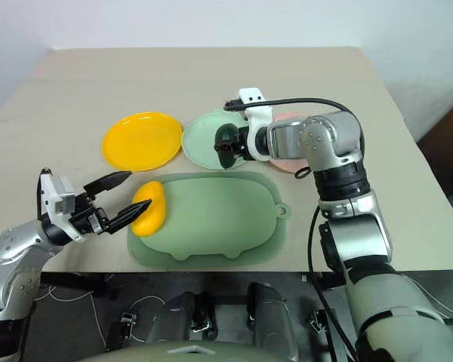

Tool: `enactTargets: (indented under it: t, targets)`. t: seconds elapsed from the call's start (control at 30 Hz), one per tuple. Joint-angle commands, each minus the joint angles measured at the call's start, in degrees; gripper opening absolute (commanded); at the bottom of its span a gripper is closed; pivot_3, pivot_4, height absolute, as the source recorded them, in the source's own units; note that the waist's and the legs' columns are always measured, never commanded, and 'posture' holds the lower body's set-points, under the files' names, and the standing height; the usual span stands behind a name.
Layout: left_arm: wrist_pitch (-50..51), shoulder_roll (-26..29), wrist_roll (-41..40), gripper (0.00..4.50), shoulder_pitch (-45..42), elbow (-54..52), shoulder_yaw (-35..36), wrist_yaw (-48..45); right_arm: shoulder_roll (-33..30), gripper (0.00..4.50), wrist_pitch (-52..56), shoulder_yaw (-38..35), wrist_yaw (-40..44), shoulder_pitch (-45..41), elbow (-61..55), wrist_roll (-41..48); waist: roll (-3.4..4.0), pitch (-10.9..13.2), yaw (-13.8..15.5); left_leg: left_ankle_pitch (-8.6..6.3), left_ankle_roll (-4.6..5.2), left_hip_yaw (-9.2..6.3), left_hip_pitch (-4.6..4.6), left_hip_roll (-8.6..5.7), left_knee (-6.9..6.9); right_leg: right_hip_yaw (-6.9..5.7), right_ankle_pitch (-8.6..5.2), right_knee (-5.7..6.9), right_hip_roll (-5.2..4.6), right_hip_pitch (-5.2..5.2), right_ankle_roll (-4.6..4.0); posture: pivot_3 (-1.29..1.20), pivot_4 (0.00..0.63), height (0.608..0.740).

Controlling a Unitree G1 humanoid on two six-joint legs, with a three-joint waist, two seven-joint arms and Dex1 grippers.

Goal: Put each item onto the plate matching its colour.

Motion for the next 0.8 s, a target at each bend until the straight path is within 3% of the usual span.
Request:
enactTargets:
  t: [0.03,0.3,0.37,0.47,0.63,0.8]
  targets:
    - [1.6,1.0,-2.3,4.50,0.6,-3.6,2.2,0.5,2.9,3.11,-9.1,1.6,6.1,-4.7,8.2,-7.2,0.00,0.0,-0.1,0.00,0.00,0.01,0.00,0.01,0.00,0.00,0.00,0.01,0.01,0.00,0.00,0.00,0.150,0.696]
    - [4.8,1.3,-2.8,4.50,0.0,-7.0,2.6,3.3,10.8,3.11,-22.7,1.7,13.3,-12.3,31.3,-19.3,0.00,0.0,0.0,0.00,0.00,0.08,0.00,-0.01,0.01,-0.02,0.00,0.04,0.01,-0.01,0.01,0.00,0.150,0.696]
    - [5.5,1.3,-2.8,4.50,0.3,-8.3,2.6,4.1,11.9,3.83,-24.6,1.3,14.8,-13.4,34.5,-21.3,0.00,0.0,0.1,0.00,0.00,0.07,0.00,-0.01,0.01,-0.02,0.00,0.05,0.01,-0.01,0.01,0.00,0.150,0.696]
    - [6.4,1.4,-2.7,4.50,1.2,-10.4,2.8,5.3,12.5,4.48,-26.8,2.2,16.4,-14.4,36.9,-25.1,0.01,0.0,0.0,0.00,-0.01,0.07,-0.01,-0.01,0.01,-0.02,0.00,0.05,0.00,-0.01,0.01,0.00,0.150,0.696]
    - [8.4,1.1,-3.4,4.50,2.0,-14.1,3.0,8.3,12.6,4.48,-26.7,0.9,18.3,-14.7,36.0,-27.7,0.01,0.0,-0.1,0.01,-0.02,0.04,0.00,0.00,0.01,0.02,0.00,0.06,-0.01,-0.03,0.00,0.00,0.150,0.696]
    - [12.4,1.4,-5.3,4.50,1.5,-19.7,3.1,13.2,8.4,4.48,-23.4,-1.7,20.6,-9.5,20.3,-26.3,0.01,0.0,0.1,0.01,-0.02,0.01,-0.05,-0.01,0.01,0.05,0.00,0.05,-0.03,-0.05,0.00,0.00,0.150,0.696]
